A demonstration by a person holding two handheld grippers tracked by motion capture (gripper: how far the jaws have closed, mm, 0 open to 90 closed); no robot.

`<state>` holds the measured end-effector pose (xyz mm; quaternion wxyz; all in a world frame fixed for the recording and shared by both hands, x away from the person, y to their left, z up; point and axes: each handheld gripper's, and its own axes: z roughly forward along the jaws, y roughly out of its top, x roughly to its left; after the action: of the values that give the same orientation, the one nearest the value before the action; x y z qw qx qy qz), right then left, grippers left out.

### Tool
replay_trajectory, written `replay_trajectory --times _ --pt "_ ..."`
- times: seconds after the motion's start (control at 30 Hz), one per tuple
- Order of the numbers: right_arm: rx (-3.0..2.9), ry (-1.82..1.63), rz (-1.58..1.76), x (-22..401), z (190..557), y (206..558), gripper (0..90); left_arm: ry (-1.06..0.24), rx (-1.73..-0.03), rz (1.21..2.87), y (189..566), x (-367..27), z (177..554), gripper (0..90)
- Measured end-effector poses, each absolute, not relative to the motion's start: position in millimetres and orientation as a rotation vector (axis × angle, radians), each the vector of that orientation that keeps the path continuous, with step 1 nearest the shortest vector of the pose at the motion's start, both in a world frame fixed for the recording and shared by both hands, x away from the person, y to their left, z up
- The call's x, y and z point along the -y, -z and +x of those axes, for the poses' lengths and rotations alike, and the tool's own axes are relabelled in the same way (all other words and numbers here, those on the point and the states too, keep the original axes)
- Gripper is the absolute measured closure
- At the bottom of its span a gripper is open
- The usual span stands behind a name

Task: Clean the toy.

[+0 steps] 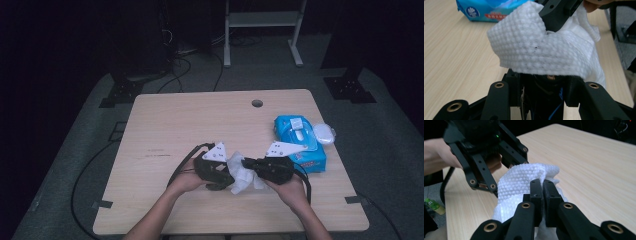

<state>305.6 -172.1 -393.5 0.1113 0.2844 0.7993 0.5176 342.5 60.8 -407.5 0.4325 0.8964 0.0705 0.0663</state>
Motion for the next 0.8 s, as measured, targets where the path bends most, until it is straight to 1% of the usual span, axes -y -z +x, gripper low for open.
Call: replay_trajectory --times 0.2,0.3,0.4,0.43,0.5,0.73,0.8 --pt "-2.382 -1.477 0.91 174.8 308.4 416.2 86.6 -0.188 -0.152 2.34 415.1 -56.9 339.4 58.0" --pt "-2.377 -1.508 0.925 175.3 308.3 418.8 86.6 -0.174 -0.153 2.362 418.5 -55.6 340.7 58.0" --pt "-2.375 -1.54 0.885 168.4 305.3 412.5 86.6 -0.171 -0.156 2.387 421.6 -53.3 341.2 58.0" --pt "-2.384 -1.539 0.871 165.4 305.0 411.5 86.6 -0.161 -0.16 2.381 421.7 -53.4 341.4 60.8" --pt "-2.399 -1.529 0.85 159.5 305.1 412.4 86.6 -0.165 -0.157 2.416 424.1 -51.6 341.7 61.4" --pt "-2.46 -1.494 0.897 149.3 310.4 435.1 86.6 -0.167 -0.148 2.449 427.9 -52.5 340.0 61.3" --pt "-2.459 -1.507 0.904 149.6 311.1 437.0 86.6 -0.167 -0.15 2.452 427.7 -53.2 340.1 61.1"
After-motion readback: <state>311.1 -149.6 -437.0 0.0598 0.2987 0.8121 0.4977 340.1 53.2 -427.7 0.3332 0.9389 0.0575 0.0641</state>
